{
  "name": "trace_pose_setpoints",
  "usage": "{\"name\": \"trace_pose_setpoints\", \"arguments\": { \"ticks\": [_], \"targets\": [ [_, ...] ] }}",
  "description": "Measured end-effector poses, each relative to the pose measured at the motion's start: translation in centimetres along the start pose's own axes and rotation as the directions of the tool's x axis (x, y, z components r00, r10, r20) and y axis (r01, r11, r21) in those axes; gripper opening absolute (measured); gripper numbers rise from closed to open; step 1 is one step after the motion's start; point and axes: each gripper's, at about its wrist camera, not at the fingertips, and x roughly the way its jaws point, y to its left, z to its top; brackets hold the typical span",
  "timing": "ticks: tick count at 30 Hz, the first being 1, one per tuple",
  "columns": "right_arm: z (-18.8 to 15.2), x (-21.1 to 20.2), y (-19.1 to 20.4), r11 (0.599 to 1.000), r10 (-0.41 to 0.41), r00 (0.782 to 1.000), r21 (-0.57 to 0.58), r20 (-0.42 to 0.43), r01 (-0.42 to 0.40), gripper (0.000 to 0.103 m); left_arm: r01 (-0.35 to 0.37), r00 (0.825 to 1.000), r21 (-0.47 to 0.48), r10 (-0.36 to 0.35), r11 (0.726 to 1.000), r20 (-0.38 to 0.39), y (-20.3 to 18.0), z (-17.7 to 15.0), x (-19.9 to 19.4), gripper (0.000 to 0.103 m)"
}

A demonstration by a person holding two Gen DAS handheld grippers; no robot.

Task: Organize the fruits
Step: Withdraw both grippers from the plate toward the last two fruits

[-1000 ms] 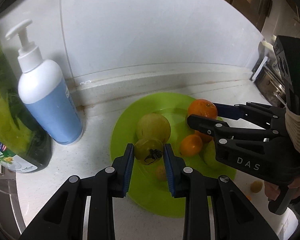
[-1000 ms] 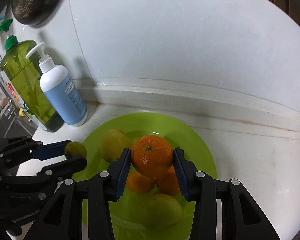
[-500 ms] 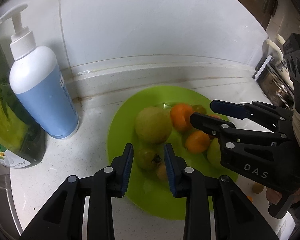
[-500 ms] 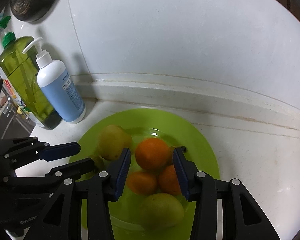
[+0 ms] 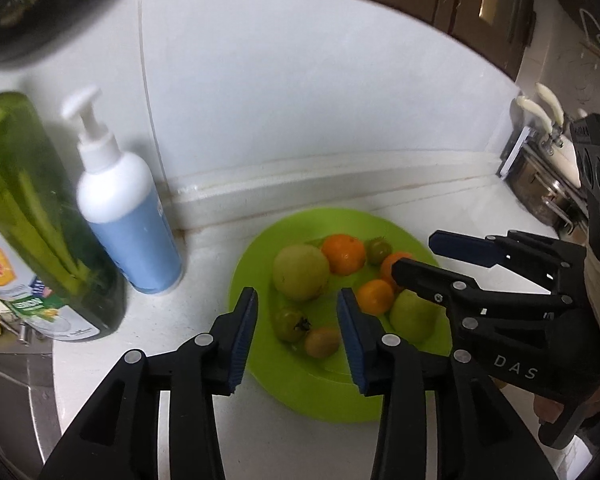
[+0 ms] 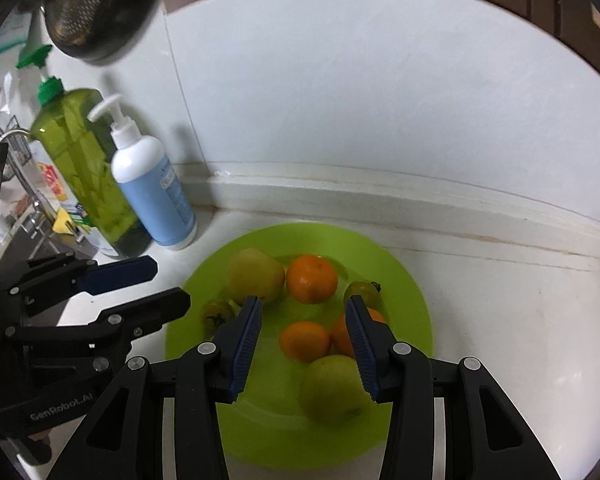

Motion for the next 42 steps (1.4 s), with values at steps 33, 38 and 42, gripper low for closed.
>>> {"name": "trace_pose_setpoints", "arguments": {
  "ticks": [33, 38, 42],
  "targets": [
    [-9.6, -13.9, -3.8, 0.988, -0.140, 0.979, 0.078, 0.146, 0.129, 0.054, 0.051, 0.983, 0.204, -0.085, 0.978, 0.161, -10.0, -5.8, -8.9, 0.057],
    [-11.6, -13.8, -4.2, 0.987, -0.153, 0.982, 0.059, 0.113, 0.147, 0.054, 0.076, 0.987, 0.224, -0.105, 0.972, 0.121, -10.7, -7.1, -7.6, 0.057],
    [-12.8, -13.2, -4.1, 0.987, -0.161, 0.982, 0.026, 0.094, 0.159, 0.054, 0.076, 0.989, 0.260, -0.106, 0.963, 0.103, -11.4, -8.5, -6.6, 0.057]
  ]
}}
